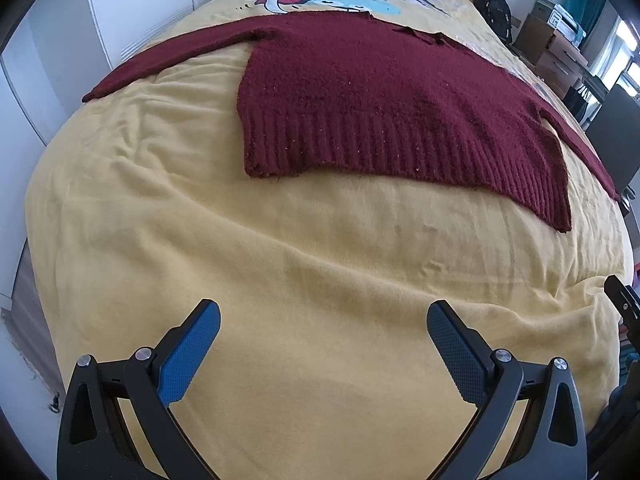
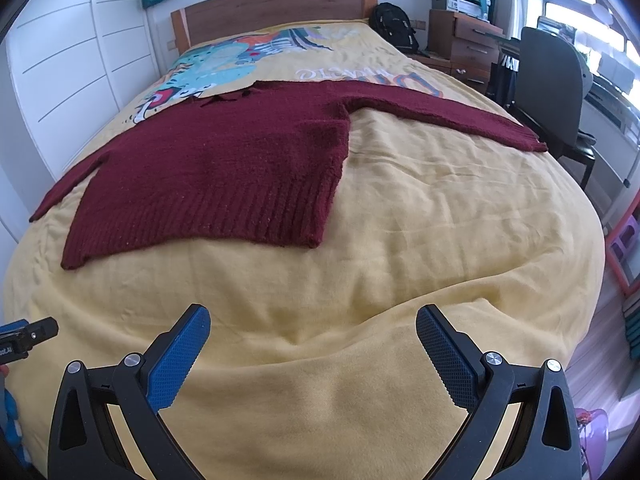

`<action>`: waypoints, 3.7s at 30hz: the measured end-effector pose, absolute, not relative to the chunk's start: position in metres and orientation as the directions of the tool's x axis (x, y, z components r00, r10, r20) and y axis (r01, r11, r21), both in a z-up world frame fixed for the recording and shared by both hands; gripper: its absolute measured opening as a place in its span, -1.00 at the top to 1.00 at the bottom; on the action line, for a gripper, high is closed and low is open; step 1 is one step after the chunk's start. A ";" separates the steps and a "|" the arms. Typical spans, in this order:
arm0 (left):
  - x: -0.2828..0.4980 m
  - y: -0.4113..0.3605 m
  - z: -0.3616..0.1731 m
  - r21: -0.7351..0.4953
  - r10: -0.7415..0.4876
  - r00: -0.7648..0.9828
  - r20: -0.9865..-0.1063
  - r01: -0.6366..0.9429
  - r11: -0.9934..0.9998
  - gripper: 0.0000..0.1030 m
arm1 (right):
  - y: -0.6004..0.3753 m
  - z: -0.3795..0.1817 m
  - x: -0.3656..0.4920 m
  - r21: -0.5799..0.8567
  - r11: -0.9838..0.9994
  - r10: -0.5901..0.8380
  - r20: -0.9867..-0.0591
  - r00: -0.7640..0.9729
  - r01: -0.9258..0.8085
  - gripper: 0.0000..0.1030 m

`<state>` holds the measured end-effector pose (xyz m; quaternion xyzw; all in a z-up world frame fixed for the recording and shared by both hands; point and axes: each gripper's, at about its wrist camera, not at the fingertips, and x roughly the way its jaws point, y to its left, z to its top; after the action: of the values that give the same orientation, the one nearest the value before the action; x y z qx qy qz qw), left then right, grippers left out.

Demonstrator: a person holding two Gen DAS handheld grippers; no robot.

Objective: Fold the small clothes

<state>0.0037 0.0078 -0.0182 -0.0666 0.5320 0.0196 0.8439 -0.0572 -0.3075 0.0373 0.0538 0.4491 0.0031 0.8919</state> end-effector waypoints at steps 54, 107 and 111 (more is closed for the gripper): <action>0.009 0.018 -0.005 -0.099 -0.016 0.457 -0.889 -0.159 0.982 -0.98 | -0.307 0.047 -0.048 0.111 0.994 0.081 -0.796 0.601 0.014 -1.00; 0.106 0.026 -0.017 0.035 0.131 0.319 -0.939 -0.289 0.957 -0.98 | -0.659 -0.027 0.197 0.301 0.796 -0.026 -0.850 0.526 0.525 -0.98; 0.109 0.029 -0.020 0.040 0.137 0.306 -0.942 -0.303 0.952 -0.98 | -0.680 -0.034 0.204 0.346 0.755 -0.010 -0.843 0.538 0.556 -0.89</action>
<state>0.1093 0.0291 -0.0198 -0.0724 0.5728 0.1369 0.8050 0.2044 -0.6805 -0.0340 0.3044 0.4489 -0.1720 0.8223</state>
